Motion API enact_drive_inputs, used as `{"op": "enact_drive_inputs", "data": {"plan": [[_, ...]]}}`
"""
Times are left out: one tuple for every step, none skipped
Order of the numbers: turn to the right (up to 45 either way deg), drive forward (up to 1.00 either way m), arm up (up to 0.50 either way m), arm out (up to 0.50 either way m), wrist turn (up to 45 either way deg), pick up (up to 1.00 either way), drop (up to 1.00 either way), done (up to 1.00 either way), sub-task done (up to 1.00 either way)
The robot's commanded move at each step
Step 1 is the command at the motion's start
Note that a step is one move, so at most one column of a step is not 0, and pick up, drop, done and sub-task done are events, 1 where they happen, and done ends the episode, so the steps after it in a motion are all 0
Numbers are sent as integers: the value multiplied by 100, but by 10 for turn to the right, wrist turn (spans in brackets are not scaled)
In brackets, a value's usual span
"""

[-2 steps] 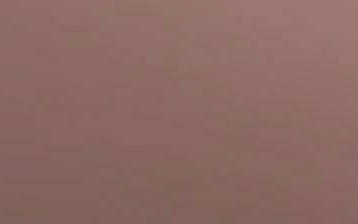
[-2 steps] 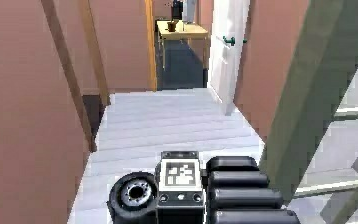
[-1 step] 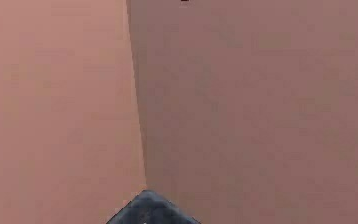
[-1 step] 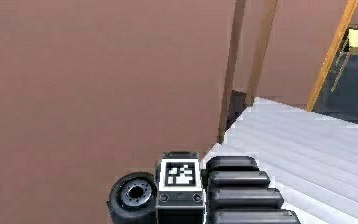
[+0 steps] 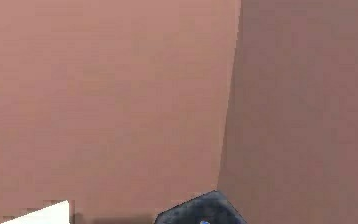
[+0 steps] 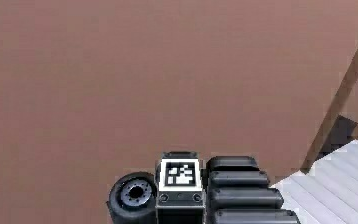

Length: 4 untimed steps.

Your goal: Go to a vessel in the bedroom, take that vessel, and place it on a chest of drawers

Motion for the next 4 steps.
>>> {"op": "enact_drive_inputs", "data": {"plan": [[450,0,0,0,0,0,0,0,0],[450,0,0,0,0,0,0,0,0],[450,0,0,0,0,0,0,0,0],[270,0,0,0,0,0,0,0,0]]}}
